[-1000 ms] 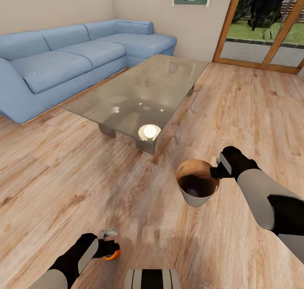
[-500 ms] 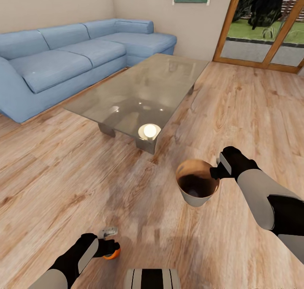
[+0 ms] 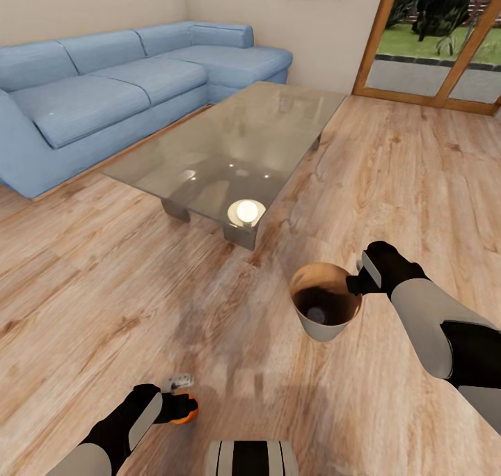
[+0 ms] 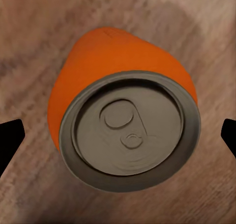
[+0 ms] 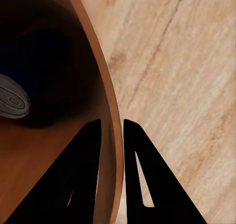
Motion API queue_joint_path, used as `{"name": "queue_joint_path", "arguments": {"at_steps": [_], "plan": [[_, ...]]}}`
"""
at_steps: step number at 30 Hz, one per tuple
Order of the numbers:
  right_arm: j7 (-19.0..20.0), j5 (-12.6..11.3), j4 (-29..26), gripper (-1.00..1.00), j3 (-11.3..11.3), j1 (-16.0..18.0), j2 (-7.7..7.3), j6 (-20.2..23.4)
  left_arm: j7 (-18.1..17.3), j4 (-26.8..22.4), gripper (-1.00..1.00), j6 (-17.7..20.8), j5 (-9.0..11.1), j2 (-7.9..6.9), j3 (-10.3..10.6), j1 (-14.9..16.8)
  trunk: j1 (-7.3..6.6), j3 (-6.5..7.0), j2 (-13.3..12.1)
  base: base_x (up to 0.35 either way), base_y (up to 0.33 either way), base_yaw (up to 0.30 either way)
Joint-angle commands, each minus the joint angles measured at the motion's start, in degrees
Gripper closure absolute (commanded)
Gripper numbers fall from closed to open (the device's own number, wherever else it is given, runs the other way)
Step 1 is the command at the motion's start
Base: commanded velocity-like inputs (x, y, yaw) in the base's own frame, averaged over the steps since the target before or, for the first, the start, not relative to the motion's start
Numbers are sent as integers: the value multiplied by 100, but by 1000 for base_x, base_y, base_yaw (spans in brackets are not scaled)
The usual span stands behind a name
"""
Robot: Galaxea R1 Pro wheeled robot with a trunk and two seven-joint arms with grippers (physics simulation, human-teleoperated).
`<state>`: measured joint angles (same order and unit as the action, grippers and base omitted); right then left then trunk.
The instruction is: Put the three can of soda from the living room inside the tash can in the kitchen.
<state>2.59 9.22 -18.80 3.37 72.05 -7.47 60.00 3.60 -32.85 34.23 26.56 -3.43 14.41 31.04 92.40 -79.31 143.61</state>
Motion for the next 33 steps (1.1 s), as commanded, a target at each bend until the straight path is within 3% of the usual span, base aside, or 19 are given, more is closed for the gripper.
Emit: {"name": "queue_joint_path", "arguments": {"at_steps": [1, 11, 12, 28, 33], "plan": [[23, -70, 0, 100, 14, 2, 1, 0, 0, 1, -100, -1, 1, 0, 0, 0, -1, 0, 0, 0, 0, 0], [23, -70, 0, 100, 14, 2, 0, 0, 0, -2, -100, -22, 14, 0, 0, 3, -1, 0, 0, 0, 0, 0], [23, -70, 0, 100, 14, 2, 0, 0, 0, -2, 100, -31, 24, 0, -2, 4, -1, 0, 0, 0, 0, 0], [23, -70, 0, 100, 14, 2, 0, 0, -4, -3, 100, -147, 51, 0, -9, -1, -1, 0, 0, 0, 0, 0], [23, -70, 0, 100, 14, 2, 0, 0, -8, -9, 100, -190, 48, -3, -8, -1, -13, 111, -6, 0, 0, 0]]}}
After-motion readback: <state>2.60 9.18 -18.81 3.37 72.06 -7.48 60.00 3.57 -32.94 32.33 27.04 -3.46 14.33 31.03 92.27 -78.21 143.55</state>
